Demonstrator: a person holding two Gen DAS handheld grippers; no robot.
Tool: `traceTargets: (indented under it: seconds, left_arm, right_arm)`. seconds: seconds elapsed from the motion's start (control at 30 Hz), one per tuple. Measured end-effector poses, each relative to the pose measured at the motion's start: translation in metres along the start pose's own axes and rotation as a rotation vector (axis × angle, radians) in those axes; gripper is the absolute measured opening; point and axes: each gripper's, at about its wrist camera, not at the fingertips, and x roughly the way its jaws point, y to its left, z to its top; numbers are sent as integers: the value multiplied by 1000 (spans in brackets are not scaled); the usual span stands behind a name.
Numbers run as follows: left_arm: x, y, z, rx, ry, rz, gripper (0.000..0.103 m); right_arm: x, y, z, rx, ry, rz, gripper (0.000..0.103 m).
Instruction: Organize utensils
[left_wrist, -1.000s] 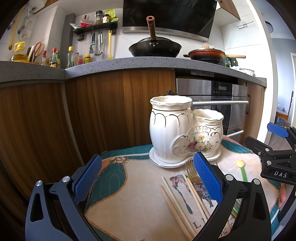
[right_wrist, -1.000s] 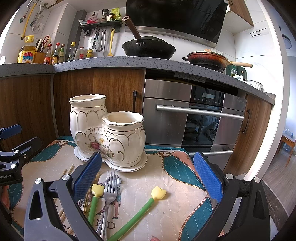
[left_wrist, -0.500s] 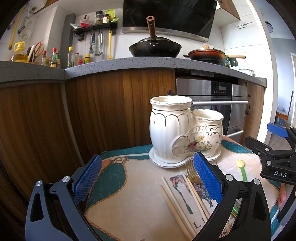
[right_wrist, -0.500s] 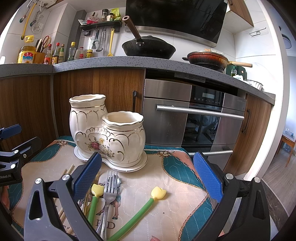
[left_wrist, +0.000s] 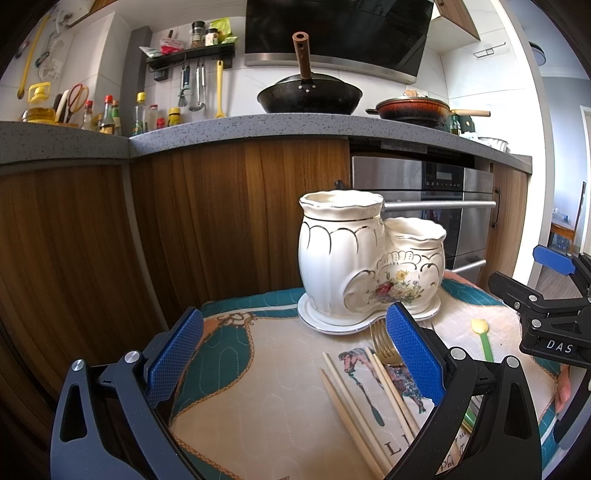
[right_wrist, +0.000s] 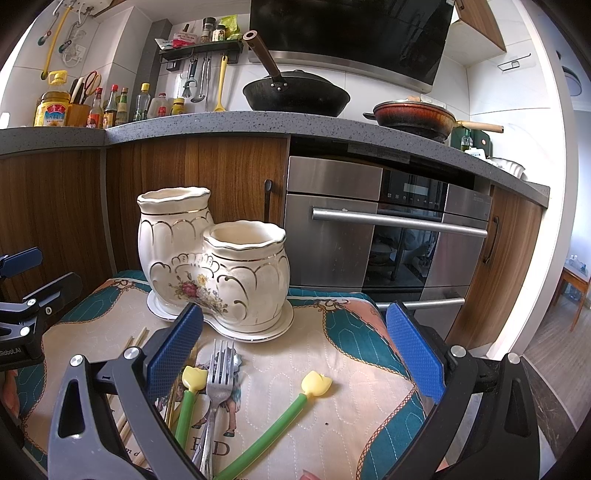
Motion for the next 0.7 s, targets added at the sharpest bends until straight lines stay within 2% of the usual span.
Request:
traceTargets:
  seconds: [0.33,0.43,0.6,0.7]
  left_arm:
    - [2,0,-1,-1,4,-4,98]
    - [3,1,-1,-6,14,-7,98]
    - [7,4,0,-3,95,-79,98]
    - [21,3,-5,19,218,-58,98]
  right_arm:
    - [-1,0,0,12,-6,-1,98]
    - [-1,-11,-2,46,3,-10,98]
    - [13,-35,-6,193,131,68,98]
    - [22,-43,-11,247,197,94,98]
